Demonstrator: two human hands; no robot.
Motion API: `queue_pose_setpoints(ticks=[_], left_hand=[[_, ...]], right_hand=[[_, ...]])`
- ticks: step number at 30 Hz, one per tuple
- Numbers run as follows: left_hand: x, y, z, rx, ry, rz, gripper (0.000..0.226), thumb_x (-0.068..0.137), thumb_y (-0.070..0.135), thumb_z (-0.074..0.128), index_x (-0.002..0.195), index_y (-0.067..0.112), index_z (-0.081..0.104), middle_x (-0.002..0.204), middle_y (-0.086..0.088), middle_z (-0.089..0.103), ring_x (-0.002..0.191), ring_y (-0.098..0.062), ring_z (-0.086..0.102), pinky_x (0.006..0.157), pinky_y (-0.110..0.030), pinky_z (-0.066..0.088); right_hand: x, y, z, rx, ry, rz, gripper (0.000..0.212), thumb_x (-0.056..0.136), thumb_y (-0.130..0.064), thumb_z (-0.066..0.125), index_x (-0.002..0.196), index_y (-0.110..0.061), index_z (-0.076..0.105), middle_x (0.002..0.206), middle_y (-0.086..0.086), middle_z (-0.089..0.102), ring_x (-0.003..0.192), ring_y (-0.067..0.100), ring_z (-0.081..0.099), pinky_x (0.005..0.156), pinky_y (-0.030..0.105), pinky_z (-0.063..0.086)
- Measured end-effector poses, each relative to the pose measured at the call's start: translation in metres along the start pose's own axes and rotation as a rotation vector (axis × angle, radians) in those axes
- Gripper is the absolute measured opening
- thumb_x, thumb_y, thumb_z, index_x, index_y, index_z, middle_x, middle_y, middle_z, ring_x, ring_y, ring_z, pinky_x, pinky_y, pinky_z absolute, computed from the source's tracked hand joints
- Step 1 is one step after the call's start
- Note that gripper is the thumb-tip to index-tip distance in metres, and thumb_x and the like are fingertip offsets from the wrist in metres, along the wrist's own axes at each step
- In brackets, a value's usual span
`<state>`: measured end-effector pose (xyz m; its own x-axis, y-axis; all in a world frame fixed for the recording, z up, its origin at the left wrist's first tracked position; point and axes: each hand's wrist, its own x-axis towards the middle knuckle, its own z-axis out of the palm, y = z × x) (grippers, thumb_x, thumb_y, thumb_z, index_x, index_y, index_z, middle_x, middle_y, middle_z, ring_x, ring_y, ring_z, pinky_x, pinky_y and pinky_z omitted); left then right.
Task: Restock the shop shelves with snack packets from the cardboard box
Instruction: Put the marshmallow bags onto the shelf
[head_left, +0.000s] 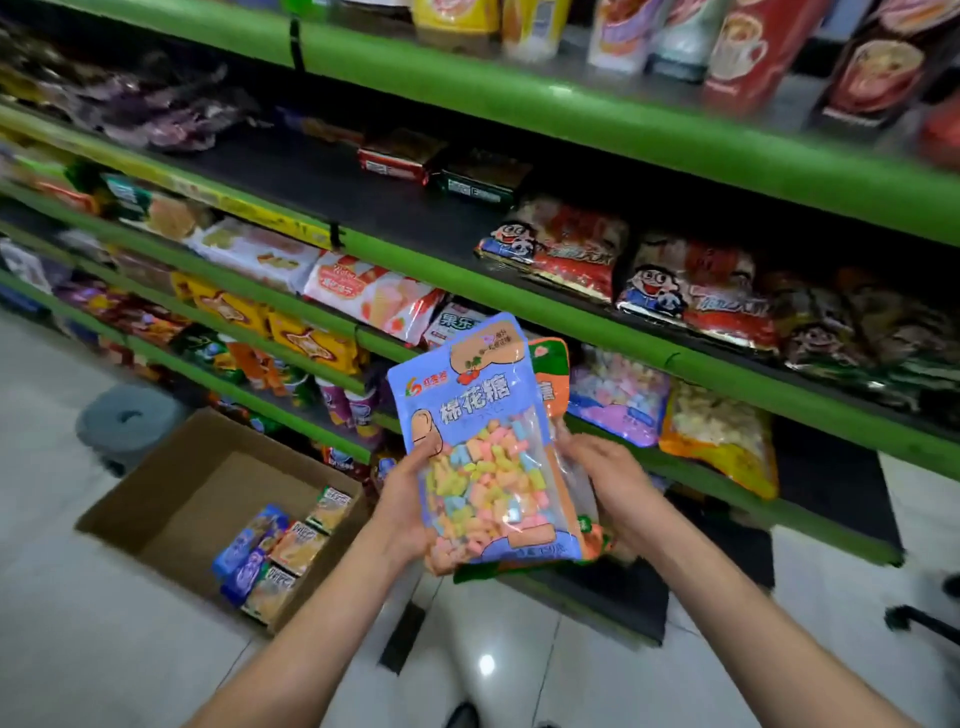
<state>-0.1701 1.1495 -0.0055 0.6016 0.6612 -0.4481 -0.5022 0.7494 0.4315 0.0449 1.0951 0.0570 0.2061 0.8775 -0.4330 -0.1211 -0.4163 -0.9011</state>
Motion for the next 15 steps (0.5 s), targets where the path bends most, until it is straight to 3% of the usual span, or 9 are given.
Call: queue_pose_setpoints(ticks=[2, 4, 7, 9, 11, 13, 15], left_hand=[[0.011, -0.006, 0.003, 0.018, -0.046, -0.03, 0.075, 0.071, 0.047, 0.077, 0.136, 0.013, 0.062, 0.14, -0.018, 0.06, 0.13, -0.042, 0.055, 0.112, -0.06, 0.036], [0.02, -0.011, 0.01, 0.067, -0.088, -0.016, 0.082, 0.057, 0.043, 0.091, 0.129, 0.012, 0.068, 0.133, -0.019, 0.064, 0.122, -0.041, 0.061, 0.098, -0.056, 0.052], [0.033, -0.012, 0.025, 0.135, -0.139, 0.025, 0.067, 0.044, 0.035, 0.098, 0.105, 0.012, 0.08, 0.113, -0.016, 0.075, 0.1, -0.034, 0.073, 0.073, -0.044, 0.061], [0.04, -0.012, 0.034, 0.178, -0.118, 0.03, 0.067, 0.043, 0.031, 0.097, 0.104, 0.009, 0.079, 0.109, -0.017, 0.075, 0.095, -0.034, 0.075, 0.072, -0.044, 0.062], [0.046, -0.013, 0.042, 0.227, -0.08, 0.033, 0.074, 0.046, 0.028, 0.097, 0.113, 0.006, 0.073, 0.11, -0.02, 0.074, 0.094, -0.035, 0.074, 0.074, -0.047, 0.062], [0.052, -0.016, 0.048, 0.257, -0.069, 0.038, 0.049, 0.065, 0.022, 0.088, 0.109, 0.009, 0.074, 0.107, -0.019, 0.075, 0.092, -0.035, 0.075, 0.072, -0.046, 0.062], [0.056, -0.017, 0.05, 0.273, -0.06, 0.024, 0.02, 0.076, 0.018, 0.073, 0.094, 0.015, 0.081, 0.102, -0.016, 0.077, 0.09, -0.033, 0.076, 0.067, -0.043, 0.062]], right_hand=[[0.0, 0.002, -0.017, 0.021, 0.094, 0.002, 0.019, 0.09, -0.012, 0.069, 0.072, -0.014, 0.074, 0.079, 0.009, 0.074, 0.062, 0.017, 0.069, 0.053, 0.023, 0.052], [-0.003, 0.001, -0.032, 0.061, 0.101, -0.012, 0.019, 0.088, -0.004, 0.069, 0.072, -0.014, 0.073, 0.076, 0.01, 0.072, 0.061, 0.018, 0.069, 0.051, 0.024, 0.051], [-0.003, 0.002, -0.051, 0.095, 0.124, -0.062, 0.029, 0.086, 0.007, 0.065, 0.071, -0.017, 0.071, 0.078, 0.009, 0.071, 0.072, 0.024, 0.069, 0.063, 0.031, 0.054], [-0.003, 0.005, -0.056, 0.1, 0.174, -0.089, 0.03, 0.082, 0.014, 0.064, 0.072, -0.014, 0.068, 0.087, 0.018, 0.067, 0.083, 0.03, 0.066, 0.076, 0.041, 0.05], [-0.003, 0.009, -0.056, 0.138, 0.215, -0.076, 0.028, 0.079, 0.019, 0.063, 0.076, -0.009, 0.061, 0.094, 0.026, 0.066, 0.085, 0.034, 0.066, 0.074, 0.044, 0.052], [-0.006, 0.01, -0.055, 0.162, 0.248, -0.053, 0.033, 0.077, 0.023, 0.059, 0.073, -0.01, 0.055, 0.091, 0.024, 0.069, 0.077, 0.032, 0.069, 0.064, 0.039, 0.054], [-0.007, 0.01, -0.058, 0.203, 0.226, -0.044, 0.032, 0.078, 0.02, 0.057, 0.071, -0.011, 0.053, 0.092, 0.023, 0.07, 0.076, 0.031, 0.07, 0.061, 0.037, 0.054]])
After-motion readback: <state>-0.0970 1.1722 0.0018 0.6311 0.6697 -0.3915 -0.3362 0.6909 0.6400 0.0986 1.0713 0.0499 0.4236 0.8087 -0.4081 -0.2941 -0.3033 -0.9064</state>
